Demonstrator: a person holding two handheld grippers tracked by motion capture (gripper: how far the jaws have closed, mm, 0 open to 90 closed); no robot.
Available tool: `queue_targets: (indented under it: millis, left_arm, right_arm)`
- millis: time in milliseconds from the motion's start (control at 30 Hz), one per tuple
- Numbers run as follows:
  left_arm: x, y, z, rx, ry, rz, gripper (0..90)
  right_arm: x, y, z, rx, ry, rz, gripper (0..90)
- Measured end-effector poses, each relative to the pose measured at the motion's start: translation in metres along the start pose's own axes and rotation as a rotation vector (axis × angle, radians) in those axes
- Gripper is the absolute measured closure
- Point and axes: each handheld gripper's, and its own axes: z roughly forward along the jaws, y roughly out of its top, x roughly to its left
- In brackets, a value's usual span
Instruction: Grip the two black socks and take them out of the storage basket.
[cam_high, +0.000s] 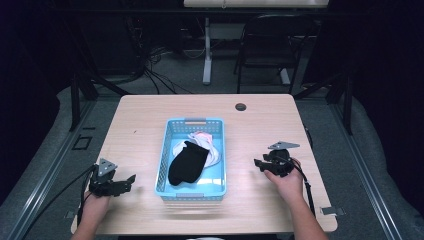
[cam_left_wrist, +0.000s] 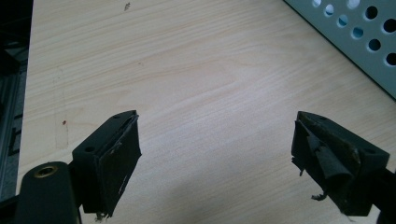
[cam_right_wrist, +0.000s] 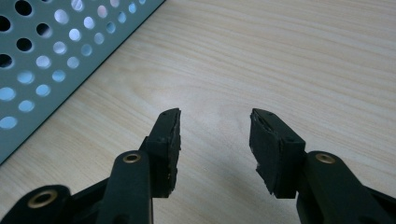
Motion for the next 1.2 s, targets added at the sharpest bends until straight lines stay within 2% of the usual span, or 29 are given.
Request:
queue_targets:
  millis: [500,633,767,867,967,1000,1067,1133,1200]
  left_arm:
    - [-0.004,0.004,0.004,-0.001,-0.011,0.008,15.5]
    - [-0.003,0.004,0.003,-0.001,-0.009,0.009,15.5]
    - [-0.003,0.003,0.003,-0.001,-0.01,0.003,15.5]
    - [-0.003,0.003,0.002,-0.002,-0.01,0.002,15.5]
    - [-0.002,0.003,0.002,-0.002,-0.011,0.005,15.5]
    - [-0.002,0.003,0.003,0.001,-0.009,0.004,15.5]
    - [-0.002,0.004,0.004,-0.002,-0.01,0.0,15.5]
    - [-0.003,0.005,0.005,-0.002,-0.011,0.0,15.5]
    - [-0.004,0.005,0.006,-0.003,-0.013,0.0,15.5]
  right_arm:
    - [0.012,-0.001,-0.002,0.01,0.009,-0.066,53.3]
    - [0.013,0.002,-0.002,0.009,0.012,-0.064,53.8]
    - [0.017,0.012,-0.004,-0.006,0.014,-0.068,54.3]
    - [0.02,0.028,-0.009,-0.016,0.01,-0.076,56.1]
    - [0.02,0.036,-0.011,-0.014,0.027,-0.08,56.8]
    - [0.023,0.046,-0.014,-0.02,0.02,-0.097,56.8]
    - [0.024,0.05,-0.016,-0.022,0.025,-0.104,56.8]
    - [0.028,0.065,-0.023,-0.038,0.043,-0.124,56.7]
    - [0.03,0.068,-0.024,-0.045,0.05,-0.129,56.5]
